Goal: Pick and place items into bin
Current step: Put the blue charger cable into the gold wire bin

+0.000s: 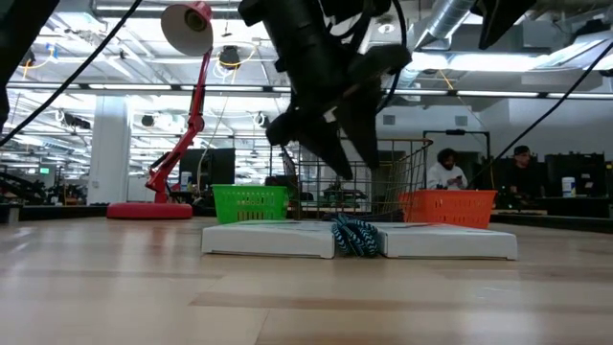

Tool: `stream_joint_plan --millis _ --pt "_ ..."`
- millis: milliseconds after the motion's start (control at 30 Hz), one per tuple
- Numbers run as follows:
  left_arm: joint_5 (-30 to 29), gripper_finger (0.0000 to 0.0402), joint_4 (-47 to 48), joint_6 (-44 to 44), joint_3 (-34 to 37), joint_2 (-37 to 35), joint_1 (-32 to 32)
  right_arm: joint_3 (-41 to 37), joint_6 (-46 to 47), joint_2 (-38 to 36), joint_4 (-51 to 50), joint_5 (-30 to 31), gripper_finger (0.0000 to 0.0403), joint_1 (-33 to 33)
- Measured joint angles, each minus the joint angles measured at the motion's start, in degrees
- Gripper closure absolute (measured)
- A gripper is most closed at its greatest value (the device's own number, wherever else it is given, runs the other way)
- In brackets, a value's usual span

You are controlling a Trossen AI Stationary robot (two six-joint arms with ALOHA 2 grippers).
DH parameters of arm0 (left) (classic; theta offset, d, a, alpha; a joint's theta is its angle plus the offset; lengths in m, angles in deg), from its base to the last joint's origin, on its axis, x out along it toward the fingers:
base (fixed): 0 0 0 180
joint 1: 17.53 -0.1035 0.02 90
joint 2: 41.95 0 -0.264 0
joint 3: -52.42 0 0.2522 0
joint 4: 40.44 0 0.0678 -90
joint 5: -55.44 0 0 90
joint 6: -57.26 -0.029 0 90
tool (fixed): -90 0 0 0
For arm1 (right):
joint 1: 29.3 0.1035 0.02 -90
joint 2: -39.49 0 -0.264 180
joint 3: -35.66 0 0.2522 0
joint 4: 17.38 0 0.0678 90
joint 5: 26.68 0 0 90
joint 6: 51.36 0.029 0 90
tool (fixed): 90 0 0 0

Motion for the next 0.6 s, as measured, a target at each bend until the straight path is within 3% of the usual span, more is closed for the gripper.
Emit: stream_joint_plan --millis 200,600 --pt "-1.81 0.0237 -0.01 2.02 -0.80 -0.02 1.90 0.00 -1.03 -0.02 0.02 0.14 0.0282 0.02" --pt "-10.15 0.0237 0.20 14.89 -0.93 0.59 3.99 0.00 -1.05 -0.02 -0.68 0.19 0.0282 0.02"
